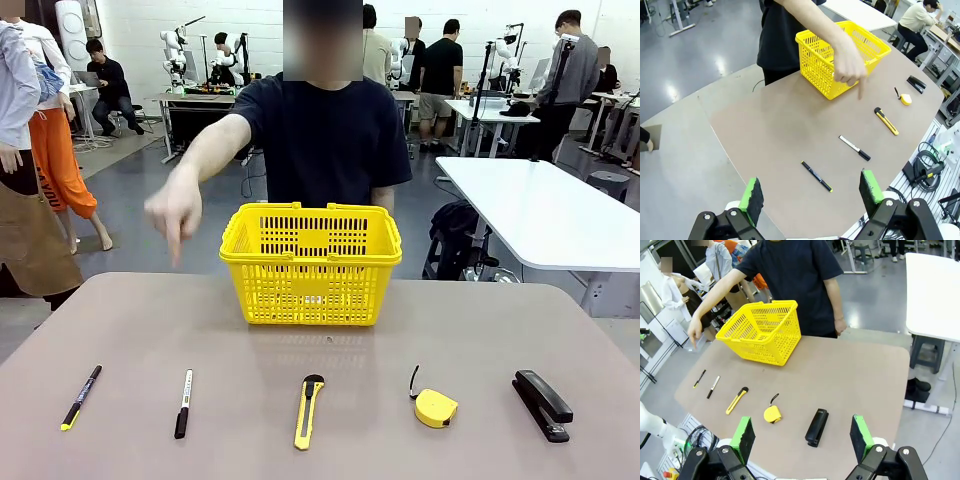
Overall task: Place the items the person wants into the basket.
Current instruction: Pick up the item the person points to and place it in the Market Basket.
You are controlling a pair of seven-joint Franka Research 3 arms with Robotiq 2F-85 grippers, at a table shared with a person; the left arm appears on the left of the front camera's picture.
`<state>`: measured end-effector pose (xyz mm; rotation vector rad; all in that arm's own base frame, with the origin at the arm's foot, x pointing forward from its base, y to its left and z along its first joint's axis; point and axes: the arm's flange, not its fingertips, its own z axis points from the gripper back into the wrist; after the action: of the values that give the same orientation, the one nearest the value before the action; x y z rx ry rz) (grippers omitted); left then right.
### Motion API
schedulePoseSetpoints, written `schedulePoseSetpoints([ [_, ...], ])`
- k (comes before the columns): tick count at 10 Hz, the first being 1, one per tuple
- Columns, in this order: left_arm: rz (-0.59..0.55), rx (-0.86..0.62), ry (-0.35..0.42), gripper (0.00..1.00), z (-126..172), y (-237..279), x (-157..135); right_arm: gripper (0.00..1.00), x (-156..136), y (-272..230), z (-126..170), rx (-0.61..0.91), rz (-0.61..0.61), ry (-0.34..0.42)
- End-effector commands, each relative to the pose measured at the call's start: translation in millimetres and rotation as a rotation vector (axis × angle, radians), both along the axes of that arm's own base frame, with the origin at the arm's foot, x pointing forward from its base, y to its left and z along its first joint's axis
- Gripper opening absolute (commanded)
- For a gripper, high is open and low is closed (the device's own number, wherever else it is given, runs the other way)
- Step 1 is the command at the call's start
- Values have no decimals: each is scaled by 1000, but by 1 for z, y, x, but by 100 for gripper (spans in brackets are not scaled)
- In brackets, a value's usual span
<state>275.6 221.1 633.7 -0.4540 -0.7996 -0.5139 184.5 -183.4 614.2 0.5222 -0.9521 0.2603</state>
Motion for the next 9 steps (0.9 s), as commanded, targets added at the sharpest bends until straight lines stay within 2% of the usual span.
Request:
schedulePoseSetpoints([
  [1,-15,-3,-19,100,0,1,0,100,4,1,-2,0,5,8],
  [6,-15,-3,-19,100,0,1,0,100,4,1,-2,0,5,8],
  [7,0,0,0,100,0,0,0,100,4,1,-2,0,5,8],
  [8,180,-9,26,100,-1,-38,6,100,4,1,-2,0,5,8],
  [9,215,13,130,100,7,-75,7,100,4,1,-2,0,5,8],
])
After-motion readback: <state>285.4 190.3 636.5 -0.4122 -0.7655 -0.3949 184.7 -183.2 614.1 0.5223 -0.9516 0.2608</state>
